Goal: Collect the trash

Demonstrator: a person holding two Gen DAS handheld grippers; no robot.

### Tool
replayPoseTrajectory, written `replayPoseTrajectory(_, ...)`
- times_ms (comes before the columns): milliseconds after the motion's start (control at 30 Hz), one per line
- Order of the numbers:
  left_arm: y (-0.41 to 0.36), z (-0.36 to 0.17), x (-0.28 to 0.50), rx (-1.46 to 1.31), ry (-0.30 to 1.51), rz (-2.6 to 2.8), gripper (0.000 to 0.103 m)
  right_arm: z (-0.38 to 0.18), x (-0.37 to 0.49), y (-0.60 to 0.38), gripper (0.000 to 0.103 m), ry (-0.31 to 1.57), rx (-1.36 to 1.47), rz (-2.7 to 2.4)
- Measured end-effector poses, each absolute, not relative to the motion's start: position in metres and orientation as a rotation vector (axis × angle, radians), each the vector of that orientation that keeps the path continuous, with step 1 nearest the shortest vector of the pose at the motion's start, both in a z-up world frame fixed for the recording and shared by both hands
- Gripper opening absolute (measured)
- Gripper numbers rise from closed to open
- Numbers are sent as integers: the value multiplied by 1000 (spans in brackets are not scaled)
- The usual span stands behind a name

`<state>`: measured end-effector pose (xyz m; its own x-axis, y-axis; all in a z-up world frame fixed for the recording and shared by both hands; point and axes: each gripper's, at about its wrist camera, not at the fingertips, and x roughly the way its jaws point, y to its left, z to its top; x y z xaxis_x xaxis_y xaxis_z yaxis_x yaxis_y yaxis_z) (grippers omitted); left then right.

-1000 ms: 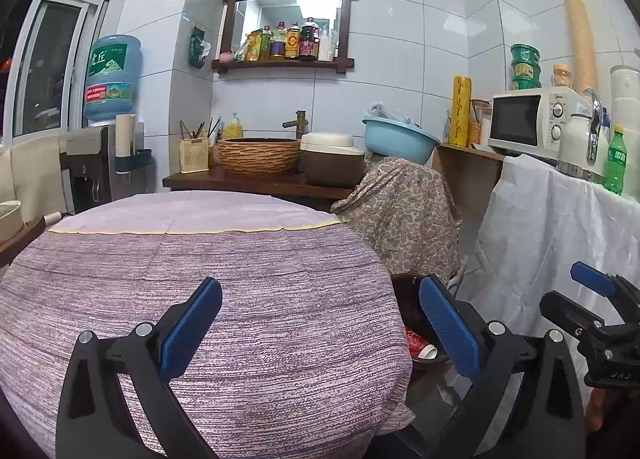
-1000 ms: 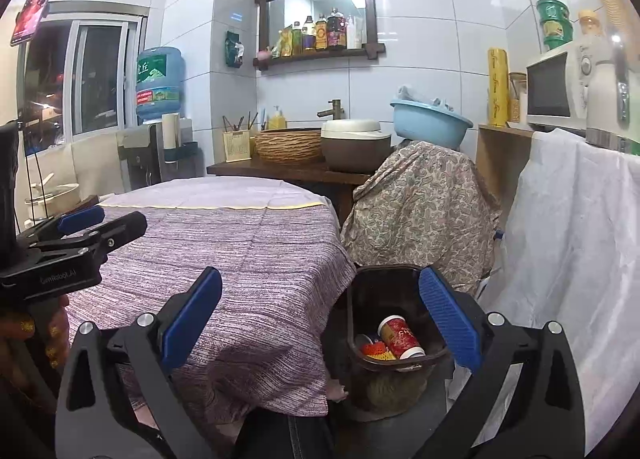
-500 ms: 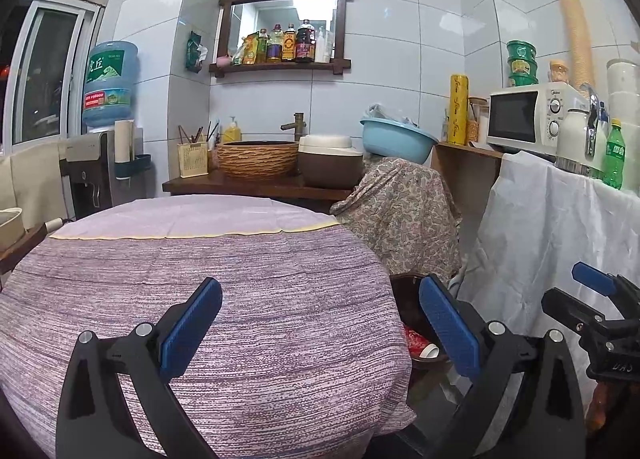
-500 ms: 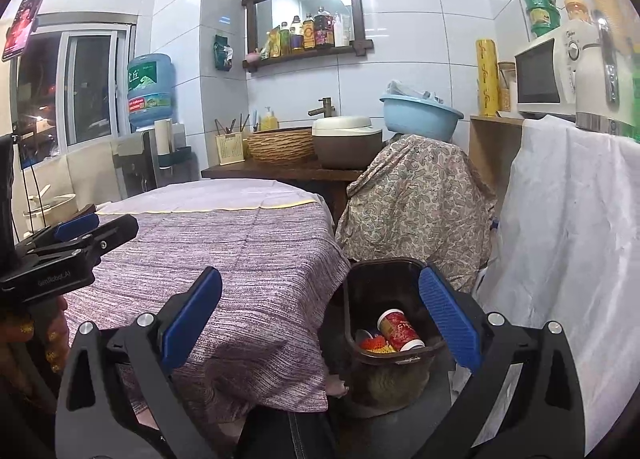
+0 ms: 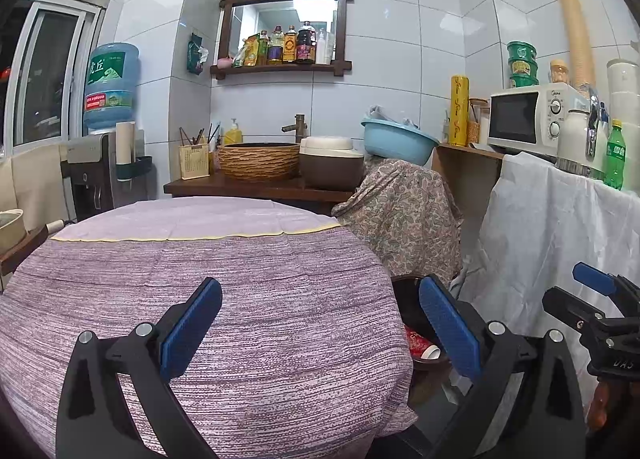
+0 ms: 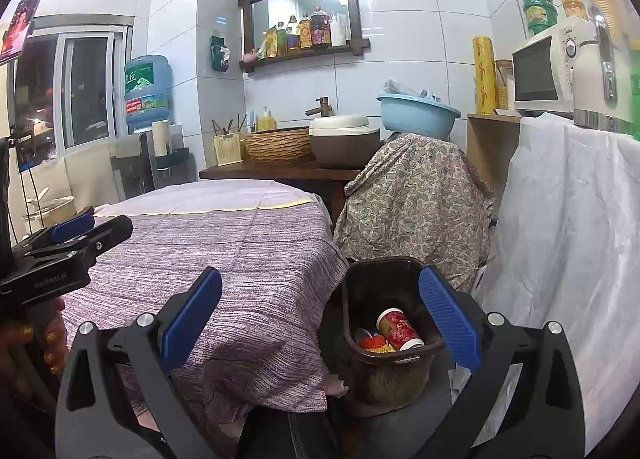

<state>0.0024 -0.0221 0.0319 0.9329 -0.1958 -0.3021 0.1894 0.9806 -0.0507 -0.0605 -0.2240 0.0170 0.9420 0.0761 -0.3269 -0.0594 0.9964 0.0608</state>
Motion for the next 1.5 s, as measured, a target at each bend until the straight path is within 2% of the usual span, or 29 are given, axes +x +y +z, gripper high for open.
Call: replayPoseTrajectory(1500, -26, 31, 2, -15, 314, -179, 98, 17, -59, -222, 97, 347, 55, 71)
